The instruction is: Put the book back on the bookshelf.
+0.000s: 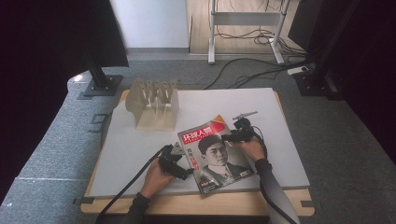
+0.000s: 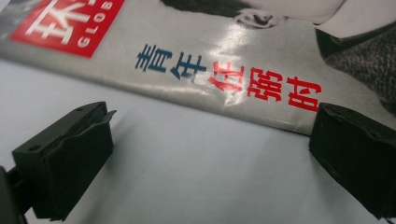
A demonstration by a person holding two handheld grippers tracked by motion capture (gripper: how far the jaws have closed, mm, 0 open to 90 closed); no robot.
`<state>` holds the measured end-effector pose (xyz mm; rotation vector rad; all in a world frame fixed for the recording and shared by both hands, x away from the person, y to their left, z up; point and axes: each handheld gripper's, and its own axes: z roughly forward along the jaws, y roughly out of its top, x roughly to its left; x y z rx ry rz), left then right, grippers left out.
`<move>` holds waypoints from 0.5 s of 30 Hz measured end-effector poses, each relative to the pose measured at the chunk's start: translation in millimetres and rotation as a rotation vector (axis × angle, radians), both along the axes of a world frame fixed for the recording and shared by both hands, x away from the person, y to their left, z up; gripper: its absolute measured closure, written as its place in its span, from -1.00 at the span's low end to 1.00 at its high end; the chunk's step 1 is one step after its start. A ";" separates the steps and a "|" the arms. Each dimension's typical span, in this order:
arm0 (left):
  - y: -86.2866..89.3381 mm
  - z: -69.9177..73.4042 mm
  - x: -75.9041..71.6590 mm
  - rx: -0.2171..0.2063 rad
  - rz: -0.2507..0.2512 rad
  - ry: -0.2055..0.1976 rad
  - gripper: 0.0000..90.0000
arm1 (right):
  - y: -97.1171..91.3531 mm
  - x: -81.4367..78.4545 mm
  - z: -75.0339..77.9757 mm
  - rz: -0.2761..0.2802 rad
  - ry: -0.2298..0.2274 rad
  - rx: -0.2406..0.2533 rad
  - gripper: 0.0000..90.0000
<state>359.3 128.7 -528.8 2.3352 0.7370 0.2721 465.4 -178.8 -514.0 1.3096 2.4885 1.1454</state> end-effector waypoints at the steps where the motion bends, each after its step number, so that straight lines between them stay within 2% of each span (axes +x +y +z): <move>1: 0.1 0.0 0.0 -0.001 -0.001 0.000 -1.00 | 3.9 3.4 -0.1 0.006 -0.008 -0.009 0.09; 4: 0.1 0.0 0.0 0.000 -0.001 0.000 -1.00 | 11.6 9.2 0.4 0.021 -0.025 -0.033 0.16; 5: 0.1 0.0 0.0 -0.001 -0.001 0.000 -1.00 | 19.5 13.9 1.3 0.041 -0.043 -0.063 0.26; 6: 0.1 0.0 0.0 -0.001 -0.001 0.000 -1.00 | 21.3 14.4 2.0 0.047 -0.052 -0.073 0.31; 9: 0.2 -0.1 0.1 -0.002 0.000 0.001 -1.00 | 23.8 11.7 8.2 0.061 -0.084 -0.097 0.56; 11: 0.3 0.1 0.2 0.001 -0.002 0.001 -1.00 | 21.8 8.7 13.0 0.073 -0.103 -0.093 0.75; 13: 0.3 0.0 0.2 0.001 -0.002 0.001 -1.00 | 21.1 5.1 17.7 0.090 -0.112 -0.083 0.84; 15: 0.4 0.0 0.3 -0.001 -0.001 0.002 -1.00 | 23.6 0.4 22.9 0.105 -0.130 -0.101 0.86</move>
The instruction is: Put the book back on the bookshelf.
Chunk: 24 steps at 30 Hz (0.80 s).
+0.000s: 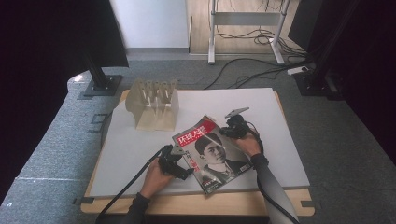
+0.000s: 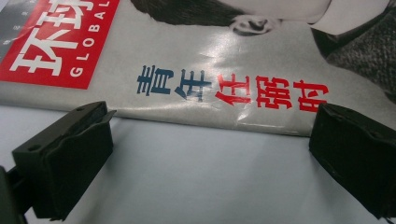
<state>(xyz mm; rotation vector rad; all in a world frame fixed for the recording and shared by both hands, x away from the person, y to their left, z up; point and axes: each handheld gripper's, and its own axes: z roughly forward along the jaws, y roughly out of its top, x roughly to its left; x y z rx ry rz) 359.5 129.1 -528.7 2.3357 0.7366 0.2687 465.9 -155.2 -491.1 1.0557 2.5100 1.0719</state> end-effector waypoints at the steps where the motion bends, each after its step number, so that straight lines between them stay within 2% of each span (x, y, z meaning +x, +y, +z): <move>1: 0.0 0.0 0.0 0.000 0.000 0.000 -1.00 | 2.2 -2.5 2.7 0.006 -0.011 -0.017 0.87; 3: 0.1 0.0 0.0 -0.001 0.000 0.000 -1.00 | 6.6 -8.0 8.9 0.016 -0.034 -0.042 0.88; 7: 0.1 0.1 -0.2 -0.002 0.000 0.002 -1.00 | 12.1 -18.4 22.4 0.046 -0.073 -0.057 0.90; 14: 1.4 2.0 -0.7 0.007 0.016 0.017 -1.00 | 11.6 -35.2 42.8 0.074 -0.112 -0.035 0.91; 16: 4.7 4.2 1.3 -0.003 0.012 0.045 -1.00 | 10.9 -40.0 48.3 0.085 -0.125 -0.025 0.91; 20: 8.0 5.4 5.6 -0.019 0.021 0.060 -1.00 | 10.7 -49.5 58.7 0.108 -0.155 -0.016 0.91; 24: 10.8 5.8 13.8 -0.075 0.034 0.096 -1.00 | 11.6 -59.5 69.7 0.126 -0.189 -0.011 0.91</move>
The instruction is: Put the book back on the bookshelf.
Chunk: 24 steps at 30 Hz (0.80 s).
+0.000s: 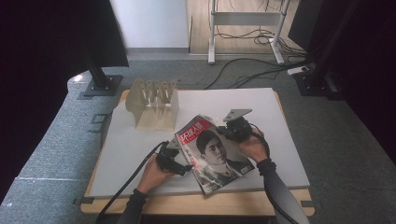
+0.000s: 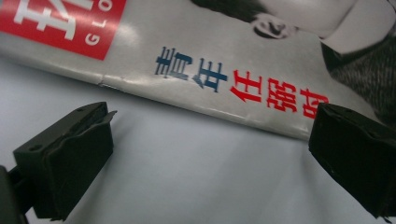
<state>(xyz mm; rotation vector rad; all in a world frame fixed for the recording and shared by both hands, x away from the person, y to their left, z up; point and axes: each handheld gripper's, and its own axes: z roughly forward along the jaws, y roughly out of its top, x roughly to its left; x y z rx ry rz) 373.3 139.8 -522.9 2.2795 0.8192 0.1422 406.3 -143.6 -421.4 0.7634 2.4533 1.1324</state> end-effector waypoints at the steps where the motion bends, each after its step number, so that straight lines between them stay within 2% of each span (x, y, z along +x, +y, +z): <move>1: 0.3 0.2 2.1 -0.004 0.005 0.002 -1.00 | -0.1 -2.4 2.9 0.002 -0.008 0.002 0.91; 4: -0.3 1.6 8.4 -0.010 -0.005 0.007 -1.00 | -0.6 -8.8 11.2 0.011 -0.031 0.006 0.91; 7: -2.7 3.8 14.6 -0.042 -0.021 0.019 -0.97 | -1.5 -14.1 18.3 0.019 -0.045 0.012 0.91; 11: -8.6 3.9 25.3 -0.042 -0.044 0.043 -0.96 | -3.4 -18.9 24.5 0.025 -0.057 0.017 0.91; 16: -11.8 5.5 35.9 -0.104 -0.037 0.077 -0.87 | -6.9 -20.3 27.2 0.034 -0.047 0.026 0.91; 20: -12.6 7.2 38.8 -0.095 -0.022 0.070 -0.67 | -11.1 -18.7 26.8 0.032 -0.028 0.036 0.91; 24: -13.2 10.7 38.5 -0.092 -0.016 0.053 -0.56 | -13.3 -18.6 27.4 0.032 -0.023 0.048 0.91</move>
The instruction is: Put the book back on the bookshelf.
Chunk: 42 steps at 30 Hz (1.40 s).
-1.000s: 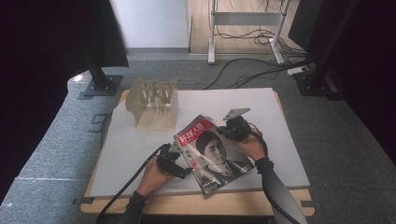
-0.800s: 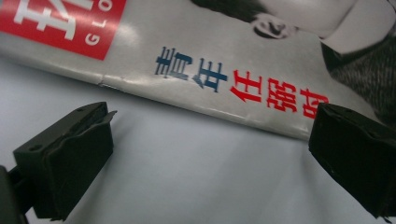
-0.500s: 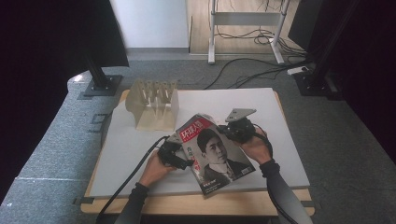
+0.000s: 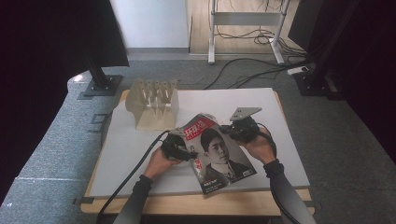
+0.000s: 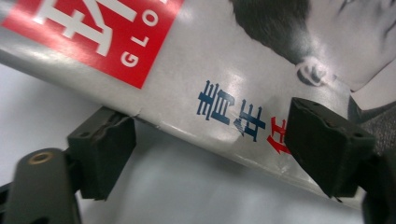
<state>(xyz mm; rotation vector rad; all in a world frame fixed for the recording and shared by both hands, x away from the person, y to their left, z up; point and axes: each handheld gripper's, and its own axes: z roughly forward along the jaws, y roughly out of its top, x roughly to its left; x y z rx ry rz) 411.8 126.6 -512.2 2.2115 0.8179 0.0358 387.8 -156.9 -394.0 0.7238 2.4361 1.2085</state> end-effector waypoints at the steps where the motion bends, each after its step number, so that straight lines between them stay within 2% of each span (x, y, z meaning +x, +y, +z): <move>1: 0.7 3.2 -0.3 -0.009 0.012 -0.006 -0.49 | -1.3 0.2 0.9 -0.001 0.001 0.002 0.91; 5: 1.7 8.1 -0.1 -0.017 0.010 0.000 -0.24 | -2.9 0.5 2.3 -0.003 0.003 0.008 0.91; 6: 1.2 9.3 0.2 -0.019 0.006 0.018 -0.21 | -4.0 0.8 3.7 -0.001 -0.001 0.018 0.92; 7: 1.2 9.3 0.2 -0.019 0.006 0.018 -0.21 | -4.0 0.8 3.7 -0.001 -0.001 0.018 0.92; 9: -1.3 5.6 2.5 -0.002 -0.028 0.098 -0.22 | -4.1 0.7 4.7 0.008 0.005 0.026 0.92; 10: -2.5 2.5 3.5 0.002 -0.046 0.125 -0.23 | -3.7 0.5 4.8 0.010 0.005 0.026 0.92; 11: -3.1 1.0 3.8 0.000 -0.048 0.128 -0.24 | -3.3 0.3 4.7 0.014 0.007 0.029 0.92; 16: -4.9 -0.8 5.1 -0.022 -0.025 0.109 -0.24 | -1.9 0.0 4.6 0.017 0.007 0.028 0.92; 20: -2.1 5.2 7.8 -0.072 -0.005 0.101 -0.07 | -3.7 0.6 7.6 0.017 0.004 0.034 0.92; 24: -0.8 14.8 8.9 -0.092 0.002 0.081 0.04 | -5.5 2.0 11.2 0.012 -0.006 0.047 0.92; 25: -1.6 14.8 9.4 -0.098 -0.001 0.087 0.02 | -5.6 2.1 12.4 0.012 -0.009 0.052 0.92; 26: -3.3 13.1 10.3 -0.103 -0.012 0.104 -0.07 | -5.7 2.1 13.9 0.013 -0.010 0.055 0.92; 27: -6.1 11.3 10.3 -0.092 -0.016 0.101 -0.16 | -5.5 1.9 15.1 0.013 -0.012 0.058 0.92; 28: -8.9 9.8 9.7 -0.071 -0.013 0.081 -0.20 | -5.2 1.9 16.2 0.016 -0.015 0.059 0.92; 29: -8.9 9.8 9.7 -0.071 -0.013 0.081 -0.25 | -5.2 1.9 16.2 0.016 -0.015 0.059 0.92; 30: -12.8 5.6 11.4 -0.057 0.000 0.062 -0.33 | -4.1 0.8 18.3 0.020 -0.017 0.061 0.92; 32: -13.4 3.6 13.7 -0.061 0.019 0.060 -0.33 | -3.6 -0.2 20.1 0.022 -0.020 0.064 0.92; 33: -11.8 1.4 19.0 -0.095 0.030 0.081 -0.32 | -3.4 -0.8 21.3 0.025 -0.020 0.066 0.92; 37: -8.6 6.3 20.8 -0.125 0.042 0.090 -0.13 | -4.2 -0.3 22.5 0.026 -0.019 0.061 0.92; 42: -5.6 16.7 20.6 -0.157 0.035 0.101 0.24 | -7.2 2.9 19.7 0.013 -0.011 0.068 0.92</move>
